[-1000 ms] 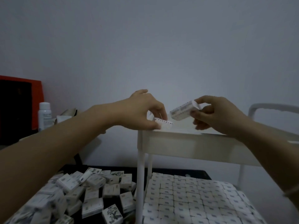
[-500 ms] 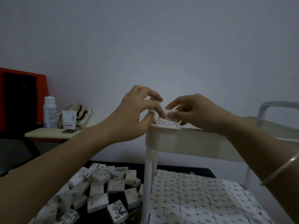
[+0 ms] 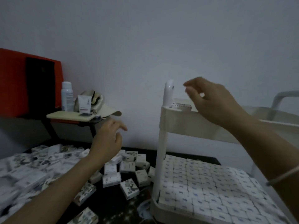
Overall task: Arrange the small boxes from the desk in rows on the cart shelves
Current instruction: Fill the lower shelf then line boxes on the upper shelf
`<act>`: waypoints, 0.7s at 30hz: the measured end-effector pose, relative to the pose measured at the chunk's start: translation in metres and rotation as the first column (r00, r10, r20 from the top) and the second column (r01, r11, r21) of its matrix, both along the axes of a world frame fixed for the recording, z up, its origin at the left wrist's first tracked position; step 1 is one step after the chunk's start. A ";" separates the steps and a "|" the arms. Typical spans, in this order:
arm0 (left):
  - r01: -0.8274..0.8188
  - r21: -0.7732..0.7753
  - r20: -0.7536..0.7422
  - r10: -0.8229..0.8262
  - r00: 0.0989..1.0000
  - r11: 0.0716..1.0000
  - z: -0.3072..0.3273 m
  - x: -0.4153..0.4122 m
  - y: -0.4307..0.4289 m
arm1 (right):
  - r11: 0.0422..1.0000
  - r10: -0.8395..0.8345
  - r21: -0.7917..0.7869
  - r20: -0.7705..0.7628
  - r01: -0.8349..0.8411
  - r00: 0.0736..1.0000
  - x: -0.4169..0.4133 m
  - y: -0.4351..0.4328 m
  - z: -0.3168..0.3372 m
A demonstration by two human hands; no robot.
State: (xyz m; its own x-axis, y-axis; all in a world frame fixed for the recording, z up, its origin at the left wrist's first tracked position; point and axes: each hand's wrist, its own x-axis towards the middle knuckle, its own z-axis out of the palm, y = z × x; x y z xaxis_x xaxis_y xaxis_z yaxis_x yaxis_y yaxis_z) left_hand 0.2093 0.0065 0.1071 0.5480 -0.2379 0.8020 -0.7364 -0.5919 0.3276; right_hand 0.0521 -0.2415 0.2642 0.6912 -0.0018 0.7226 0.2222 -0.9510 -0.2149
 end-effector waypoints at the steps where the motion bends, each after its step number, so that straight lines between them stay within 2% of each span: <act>1: -0.073 0.081 -0.077 0.080 0.994 0.994 -0.025 0.010 0.007 | 0.999 0.026 0.019 0.125 -0.029 0.992 -0.003 0.005 -0.004; 2: -0.121 0.168 -0.148 0.146 0.978 0.978 -0.051 0.017 0.014 | 0.997 0.060 0.024 0.233 -0.067 0.971 -0.005 0.011 -0.009; 4: -0.135 0.307 -0.233 0.212 0.949 0.942 -0.097 0.025 0.023 | 0.991 0.128 -0.005 0.355 -0.135 0.926 -0.009 0.027 -0.023; 8: -0.163 0.511 -0.195 0.298 0.934 0.844 -0.146 0.026 0.030 | 0.959 0.282 -0.098 0.364 -0.265 0.888 -0.009 0.067 -0.062; 11: -0.174 0.528 -0.151 0.294 0.944 0.831 -0.158 0.021 0.030 | 0.920 0.383 -0.187 0.255 -0.344 0.888 0.009 0.092 -0.099; 13: -0.192 0.494 -0.151 0.301 0.941 0.848 -0.164 0.019 0.031 | 0.914 0.396 -0.167 0.166 -0.370 0.903 0.029 0.104 -0.123; 16: -0.204 0.406 -0.146 0.283 0.948 0.891 -0.164 0.011 0.030 | 0.945 0.327 0.035 -0.032 -0.326 0.944 0.068 0.121 -0.157; 19: -0.240 0.326 -0.127 0.294 0.947 0.914 -0.155 0.001 0.027 | 0.932 0.242 0.334 -0.292 -0.138 0.925 0.114 0.128 -0.187; 21: -0.274 0.250 -0.164 0.320 0.933 0.929 -0.155 -0.001 0.027 | 0.936 0.161 0.351 -0.406 -0.009 0.900 0.144 0.134 -0.209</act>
State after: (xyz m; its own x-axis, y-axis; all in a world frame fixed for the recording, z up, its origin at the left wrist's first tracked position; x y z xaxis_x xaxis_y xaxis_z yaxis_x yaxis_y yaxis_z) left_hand 0.2087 0.0339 -0.0478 0.7628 -0.1967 0.6160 -0.4488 -0.8469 0.2853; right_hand 0.1961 -0.1075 0.0547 0.9374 -0.1159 0.3283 0.1148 -0.7873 -0.6058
